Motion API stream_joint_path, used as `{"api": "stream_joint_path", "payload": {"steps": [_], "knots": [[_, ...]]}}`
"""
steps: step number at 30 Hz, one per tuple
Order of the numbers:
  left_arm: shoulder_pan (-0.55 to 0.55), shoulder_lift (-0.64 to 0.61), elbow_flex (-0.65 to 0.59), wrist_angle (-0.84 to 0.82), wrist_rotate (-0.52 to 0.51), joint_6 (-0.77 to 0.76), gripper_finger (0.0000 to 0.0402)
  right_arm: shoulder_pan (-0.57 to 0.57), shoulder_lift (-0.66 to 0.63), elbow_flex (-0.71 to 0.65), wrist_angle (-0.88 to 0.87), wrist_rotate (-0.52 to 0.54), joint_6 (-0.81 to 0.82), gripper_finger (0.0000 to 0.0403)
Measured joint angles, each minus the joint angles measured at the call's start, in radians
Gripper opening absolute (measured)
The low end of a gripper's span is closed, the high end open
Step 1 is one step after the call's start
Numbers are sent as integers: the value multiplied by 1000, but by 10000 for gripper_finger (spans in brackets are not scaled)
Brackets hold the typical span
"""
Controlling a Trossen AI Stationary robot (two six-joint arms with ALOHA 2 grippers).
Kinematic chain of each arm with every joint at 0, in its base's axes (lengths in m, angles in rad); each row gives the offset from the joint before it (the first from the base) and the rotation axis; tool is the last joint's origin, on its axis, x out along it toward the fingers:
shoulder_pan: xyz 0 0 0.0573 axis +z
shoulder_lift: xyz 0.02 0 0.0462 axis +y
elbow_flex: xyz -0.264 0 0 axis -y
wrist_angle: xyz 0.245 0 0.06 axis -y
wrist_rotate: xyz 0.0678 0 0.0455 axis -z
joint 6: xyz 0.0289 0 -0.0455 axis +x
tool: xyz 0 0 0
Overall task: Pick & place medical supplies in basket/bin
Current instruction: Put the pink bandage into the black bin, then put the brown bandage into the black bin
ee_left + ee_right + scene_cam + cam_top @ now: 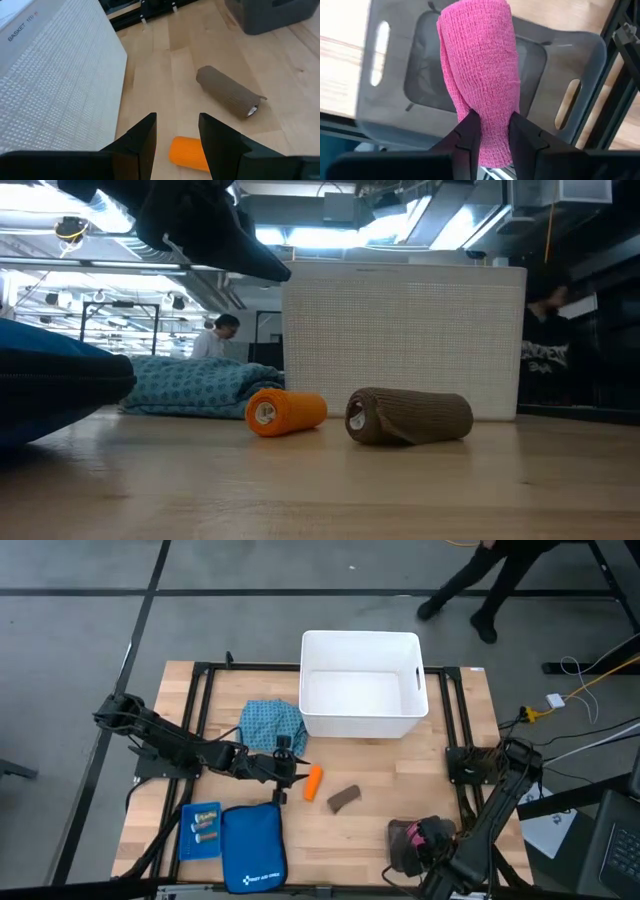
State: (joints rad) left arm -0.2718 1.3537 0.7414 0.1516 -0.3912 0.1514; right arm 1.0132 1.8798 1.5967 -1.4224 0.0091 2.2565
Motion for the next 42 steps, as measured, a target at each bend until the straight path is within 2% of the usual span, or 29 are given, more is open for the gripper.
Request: {"api": "stream_joint_path", "payload": {"steps": [9, 26, 29, 36, 39, 42], "knots": [[0, 0, 0, -11, 53, -33, 143, 47, 72, 0, -16, -120, 33, 79], [-1, 0, 0, -58, 49, -63, 143, 52, 83, 0, -41, -121, 31, 84], [-1, 0, 0, -59, 47, -70, 143, 49, 83, 0, -32, -122, 14, 113], [-1, 0, 0, -60, 45, -78, 143, 45, 83, 0, -46, -106, 14, 231], [-1, 0, 0, -69, 45, -82, 143, 45, 83, 0, -61, -102, 14, 257], [-1, 0, 0, -80, 44, -86, 143, 43, 83, 0, -66, -75, 14, 262]]}}
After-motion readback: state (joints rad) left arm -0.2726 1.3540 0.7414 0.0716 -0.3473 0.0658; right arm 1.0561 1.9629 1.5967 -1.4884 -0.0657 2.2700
